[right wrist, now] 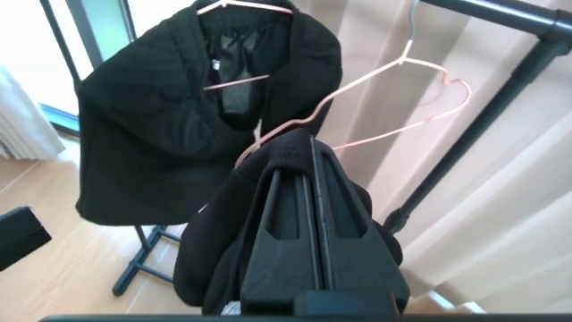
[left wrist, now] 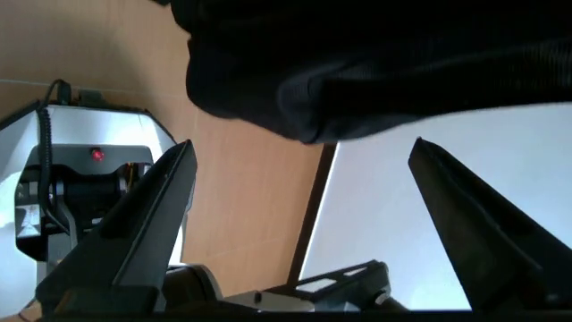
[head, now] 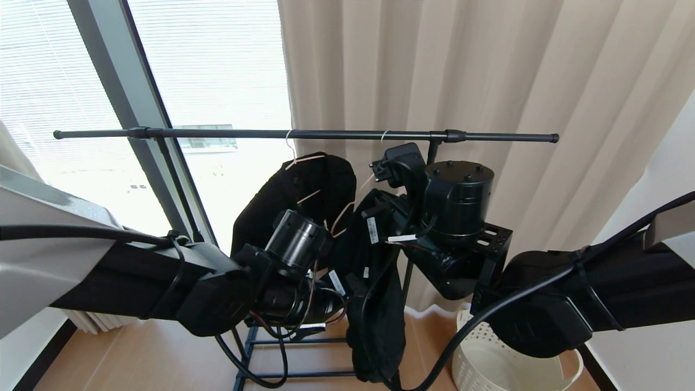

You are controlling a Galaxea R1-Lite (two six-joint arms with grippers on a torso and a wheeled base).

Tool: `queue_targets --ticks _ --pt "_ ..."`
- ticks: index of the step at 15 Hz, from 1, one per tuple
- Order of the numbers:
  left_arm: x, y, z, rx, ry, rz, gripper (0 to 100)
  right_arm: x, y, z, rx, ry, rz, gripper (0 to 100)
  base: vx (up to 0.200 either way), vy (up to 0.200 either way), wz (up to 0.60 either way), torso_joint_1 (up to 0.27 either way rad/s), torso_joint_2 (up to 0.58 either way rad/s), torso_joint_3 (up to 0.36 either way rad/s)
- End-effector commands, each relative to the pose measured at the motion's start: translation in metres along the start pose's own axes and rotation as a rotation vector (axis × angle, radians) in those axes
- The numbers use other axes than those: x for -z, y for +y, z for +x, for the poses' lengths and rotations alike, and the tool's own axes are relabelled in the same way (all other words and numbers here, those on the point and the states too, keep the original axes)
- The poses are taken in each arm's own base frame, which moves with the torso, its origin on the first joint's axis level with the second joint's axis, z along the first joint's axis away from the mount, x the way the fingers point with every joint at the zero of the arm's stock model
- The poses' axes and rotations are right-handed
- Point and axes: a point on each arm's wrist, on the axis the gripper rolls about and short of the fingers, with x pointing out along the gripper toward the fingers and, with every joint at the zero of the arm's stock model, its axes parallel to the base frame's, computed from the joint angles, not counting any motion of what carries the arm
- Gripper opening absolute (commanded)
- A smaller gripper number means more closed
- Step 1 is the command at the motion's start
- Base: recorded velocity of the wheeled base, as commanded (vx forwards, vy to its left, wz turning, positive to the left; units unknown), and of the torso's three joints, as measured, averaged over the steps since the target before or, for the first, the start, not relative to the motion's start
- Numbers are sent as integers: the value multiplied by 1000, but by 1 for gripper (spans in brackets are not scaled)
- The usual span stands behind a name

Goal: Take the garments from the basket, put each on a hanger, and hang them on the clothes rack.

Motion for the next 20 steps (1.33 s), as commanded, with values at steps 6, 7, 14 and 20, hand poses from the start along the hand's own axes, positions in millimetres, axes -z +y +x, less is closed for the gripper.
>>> queue_targets --ticks 6,7,14,20 --pt "-7 -6 31 -45 -52 -7 100 -8 4 -10 -20 -18 6 0 0 0 0 0 0 0" --pt "-4 -8 37 -47 -43 1 100 -7 6 -11 -24 -16 5 0 0 0 0 0 0 0" --pt "11 -6 50 -91 -34 30 100 -13 14 -9 -16 -37 36 0 0 0 0 0 0 0" --pt "14 -6 52 -102 -33 39 0 -16 13 -9 -13 -43 40 0 0 0 0 0 0 0"
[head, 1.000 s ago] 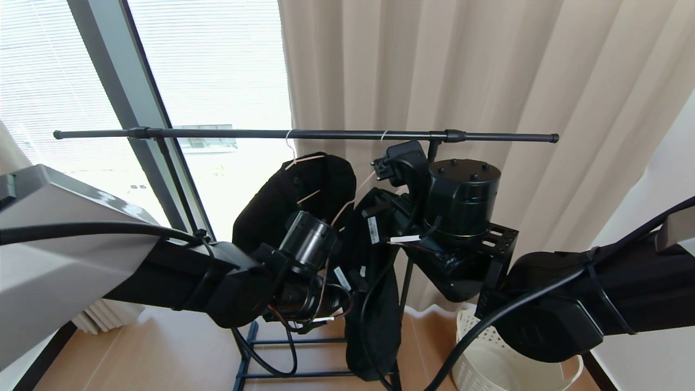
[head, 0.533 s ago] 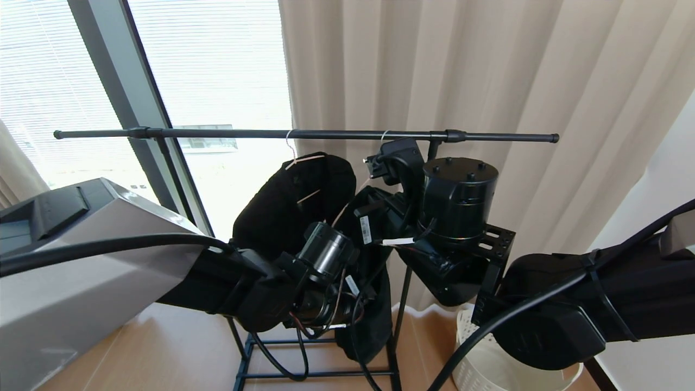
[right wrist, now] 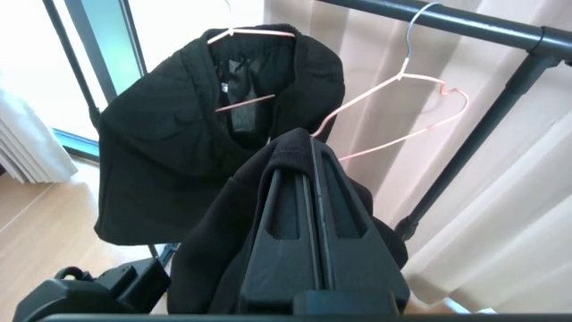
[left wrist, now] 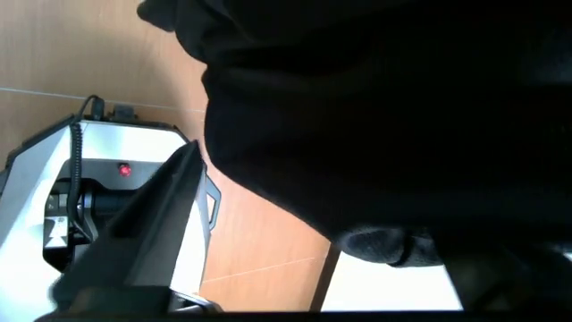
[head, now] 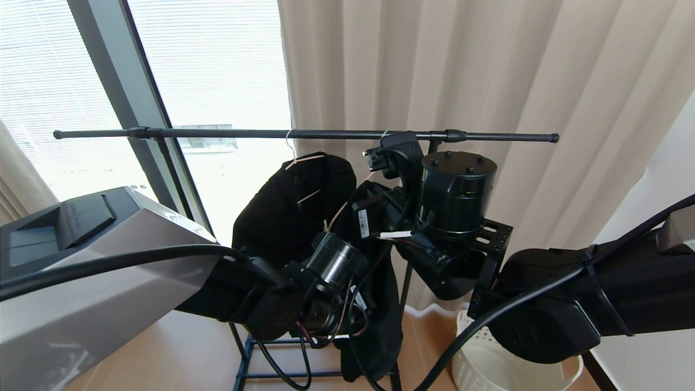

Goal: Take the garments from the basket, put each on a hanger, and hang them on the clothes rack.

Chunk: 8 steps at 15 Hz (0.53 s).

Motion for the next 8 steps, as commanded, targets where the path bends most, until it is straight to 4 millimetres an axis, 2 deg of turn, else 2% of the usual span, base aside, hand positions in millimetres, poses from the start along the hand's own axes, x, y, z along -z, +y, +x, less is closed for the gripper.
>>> queue_targets --ticks 1,3,6,8 --pt "3 -2 -2 6 1 9 0 -1 -1 0 3 -2 2 0 0 0 0 0 0 0" --pt "3 -3 -5 9 -7 14 0 -1 -6 3 20 -4 3 0 0 0 0 0 0 0" --pt "-8 -3 -22 -6 -54 14 0 -4 -23 11 66 -3 4 0 0 0 0 0 0 0" --pt "-25 1 -39 2 -111 1 0 -5 -37 15 107 0 -6 0 0 0 0 0 0 0"
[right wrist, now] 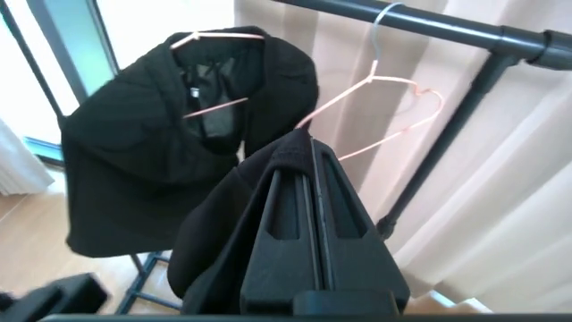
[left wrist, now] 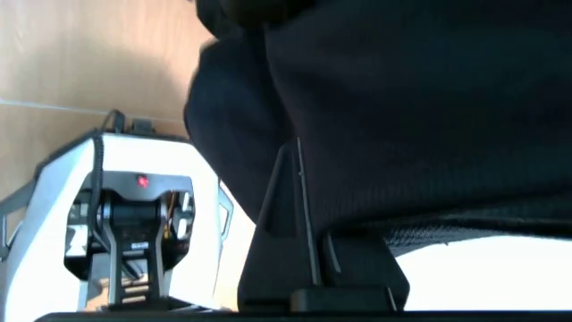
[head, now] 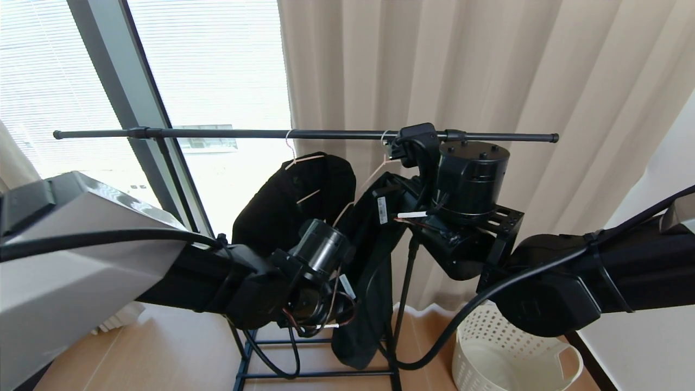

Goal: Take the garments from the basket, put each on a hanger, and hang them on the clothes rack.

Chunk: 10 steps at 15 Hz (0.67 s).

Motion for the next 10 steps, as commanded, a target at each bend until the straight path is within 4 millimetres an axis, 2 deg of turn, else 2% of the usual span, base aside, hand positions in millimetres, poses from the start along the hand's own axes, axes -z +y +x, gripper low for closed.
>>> queue_targets --ticks 1,3,5,7,9,10 --pt "-23 1 -32 49 -72 -13 0 -2 -17 3 41 0 -34 0 0 0 0 0 0 0" --pt "-35 3 -53 68 -113 41 0 0 -23 0 52 13 -54 0 0 0 0 0 0 0" --pt "-45 5 -62 71 -149 137 0 6 -27 -8 47 37 -91 0 0 0 0 0 0 0" --pt "-62 4 -69 74 -205 265 0 17 -32 -25 40 86 -141 0 0 0 0 0 0 0" --pt "-67 -1 -72 87 -231 323 0 23 -27 -44 12 142 -174 0 0 0 0 0 0 0" --pt "-68 -7 -75 107 -247 351 0 35 -22 -57 -23 196 -196 0 0 0 0 0 0 0"
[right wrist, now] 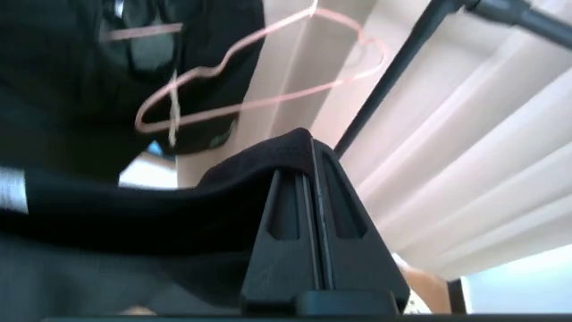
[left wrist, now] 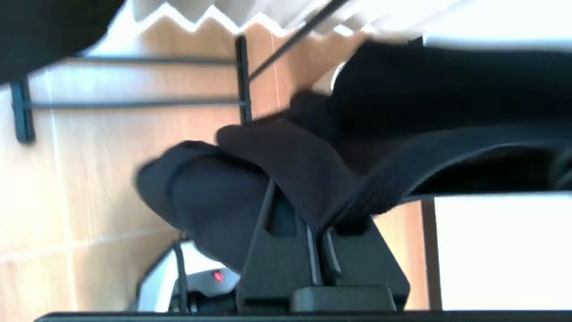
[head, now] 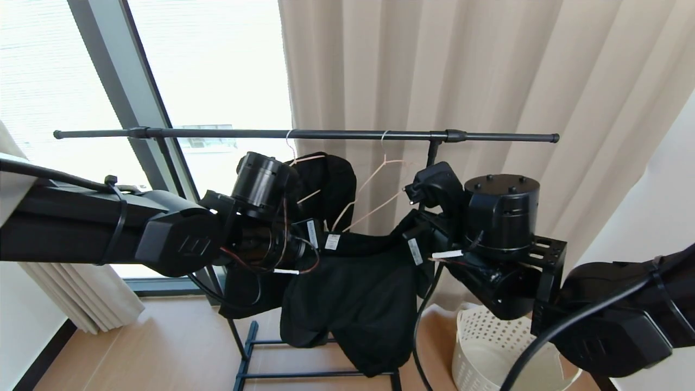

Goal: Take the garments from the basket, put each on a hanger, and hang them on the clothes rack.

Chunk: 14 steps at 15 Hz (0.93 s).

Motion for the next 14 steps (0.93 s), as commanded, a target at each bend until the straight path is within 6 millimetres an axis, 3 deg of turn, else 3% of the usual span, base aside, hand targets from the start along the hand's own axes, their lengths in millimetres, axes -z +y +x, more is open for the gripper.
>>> queue_targets --ticks 1,2,3,6,11,14 --pt "-7 -5 -6 25 -34 4 0 5 4 -19 -38 15 -12 0 0 0 0 0 0 0" --pt "-7 -12 -10 49 -46 18 0 10 7 -20 -45 29 -23 0 0 0 0 0 0 0" --pt "-4 -19 -13 64 -53 45 0 13 8 -19 -48 41 -32 100 0 0 0 0 0 0" --pt "-7 -30 -30 103 -88 57 0 33 10 -22 -110 140 -117 100 0 0 0 0 0 0" --pt "-14 -32 -41 74 -155 46 0 62 3 -48 -446 171 -287 100 0 0 0 0 0 0" --pt "-12 -31 -45 75 -152 49 0 64 5 -53 -604 97 -294 100 0 0 0 0 0 0"
